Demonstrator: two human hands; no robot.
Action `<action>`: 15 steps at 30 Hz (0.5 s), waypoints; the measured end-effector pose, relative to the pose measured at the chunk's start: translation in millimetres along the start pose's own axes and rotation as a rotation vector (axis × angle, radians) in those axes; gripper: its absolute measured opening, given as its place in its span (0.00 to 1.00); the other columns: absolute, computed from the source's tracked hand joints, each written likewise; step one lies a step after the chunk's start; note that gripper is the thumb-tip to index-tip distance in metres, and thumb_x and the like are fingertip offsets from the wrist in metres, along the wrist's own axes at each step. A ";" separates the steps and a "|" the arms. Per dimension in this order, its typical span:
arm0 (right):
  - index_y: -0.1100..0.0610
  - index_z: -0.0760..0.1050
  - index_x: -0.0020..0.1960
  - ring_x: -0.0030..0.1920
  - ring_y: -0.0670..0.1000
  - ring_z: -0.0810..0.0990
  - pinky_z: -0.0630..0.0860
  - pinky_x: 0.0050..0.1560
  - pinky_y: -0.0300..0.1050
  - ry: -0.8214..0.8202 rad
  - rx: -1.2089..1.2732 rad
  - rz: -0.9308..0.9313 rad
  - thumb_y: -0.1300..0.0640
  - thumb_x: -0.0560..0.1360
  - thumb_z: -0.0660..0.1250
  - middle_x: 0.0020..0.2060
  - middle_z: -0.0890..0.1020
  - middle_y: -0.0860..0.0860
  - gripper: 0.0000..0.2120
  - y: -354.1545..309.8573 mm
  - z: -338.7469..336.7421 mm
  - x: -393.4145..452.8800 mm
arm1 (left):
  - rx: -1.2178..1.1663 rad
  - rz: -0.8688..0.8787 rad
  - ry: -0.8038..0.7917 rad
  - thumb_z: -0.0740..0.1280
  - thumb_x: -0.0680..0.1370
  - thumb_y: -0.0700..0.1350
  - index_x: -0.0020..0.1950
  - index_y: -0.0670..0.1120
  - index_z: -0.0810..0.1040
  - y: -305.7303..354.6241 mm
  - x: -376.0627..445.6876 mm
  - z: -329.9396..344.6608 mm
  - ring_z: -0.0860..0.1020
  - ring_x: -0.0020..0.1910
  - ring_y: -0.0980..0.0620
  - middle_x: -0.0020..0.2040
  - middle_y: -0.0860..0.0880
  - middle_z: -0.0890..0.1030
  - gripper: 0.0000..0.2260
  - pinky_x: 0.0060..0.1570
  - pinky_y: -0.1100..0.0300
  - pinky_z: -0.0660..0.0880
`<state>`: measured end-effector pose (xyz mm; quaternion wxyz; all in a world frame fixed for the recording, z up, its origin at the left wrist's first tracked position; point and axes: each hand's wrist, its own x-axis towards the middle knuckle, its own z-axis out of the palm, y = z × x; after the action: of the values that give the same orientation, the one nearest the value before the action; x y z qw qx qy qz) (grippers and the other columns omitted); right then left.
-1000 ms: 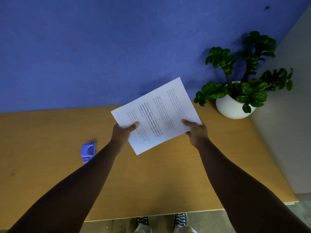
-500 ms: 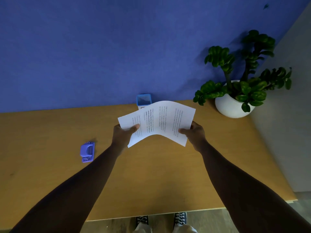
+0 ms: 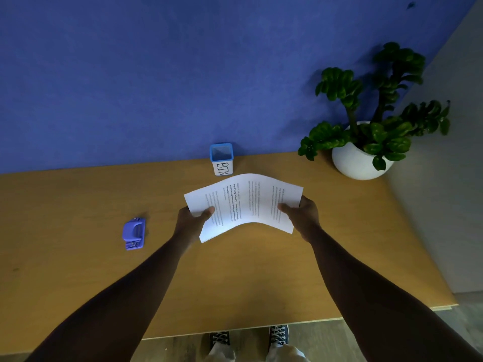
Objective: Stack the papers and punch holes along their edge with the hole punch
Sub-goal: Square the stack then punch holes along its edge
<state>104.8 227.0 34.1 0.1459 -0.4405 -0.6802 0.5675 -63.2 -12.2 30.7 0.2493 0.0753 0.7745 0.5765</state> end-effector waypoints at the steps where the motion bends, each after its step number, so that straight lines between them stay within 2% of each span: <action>1: 0.51 0.78 0.53 0.49 0.53 0.82 0.82 0.47 0.49 0.009 0.012 -0.015 0.60 0.72 0.74 0.48 0.83 0.50 0.12 -2.2 -0.9 0.3 | -0.003 0.018 0.009 0.74 0.75 0.42 0.57 0.43 0.82 1.4 -0.4 -0.8 0.84 0.48 0.54 0.51 0.49 0.85 0.12 0.38 0.68 0.78; 3: 0.50 0.78 0.53 0.49 0.53 0.82 0.82 0.48 0.50 0.017 0.026 -0.037 0.60 0.72 0.74 0.48 0.83 0.50 0.12 -3.7 -2.7 0.5 | -0.015 0.027 0.001 0.75 0.75 0.42 0.57 0.44 0.82 0.7 -1.2 -1.8 0.84 0.48 0.55 0.50 0.50 0.85 0.11 0.41 0.66 0.78; 6: 0.55 0.79 0.56 0.50 0.54 0.82 0.83 0.47 0.49 -0.001 -0.018 -0.021 0.60 0.71 0.75 0.49 0.83 0.52 0.15 1.3 -3.3 -0.4 | 0.027 0.000 -0.031 0.75 0.74 0.41 0.56 0.46 0.81 -6.4 -4.1 -2.4 0.83 0.48 0.56 0.50 0.53 0.85 0.12 0.38 0.69 0.77; 10: 0.59 0.79 0.59 0.50 0.56 0.83 0.83 0.47 0.50 0.002 -0.092 0.032 0.60 0.71 0.75 0.51 0.83 0.55 0.17 10.4 -2.0 -0.8 | 0.181 -0.024 -0.057 0.74 0.75 0.42 0.59 0.46 0.80 -14.8 -3.4 -5.0 0.81 0.50 0.51 0.52 0.51 0.82 0.14 0.40 0.66 0.74; 15: 0.59 0.78 0.61 0.49 0.54 0.83 0.83 0.46 0.48 0.026 -0.117 -0.003 0.55 0.74 0.72 0.51 0.83 0.54 0.17 11.9 -3.9 -1.4 | 0.261 0.007 -0.026 0.71 0.77 0.42 0.60 0.41 0.81 -10.3 1.8 -9.3 0.81 0.47 0.52 0.52 0.49 0.83 0.12 0.36 0.66 0.72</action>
<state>113.4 228.1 25.1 0.1297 -0.4547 -0.7109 0.5206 -67.4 -22.7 22.5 0.2454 0.1173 0.8394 0.4705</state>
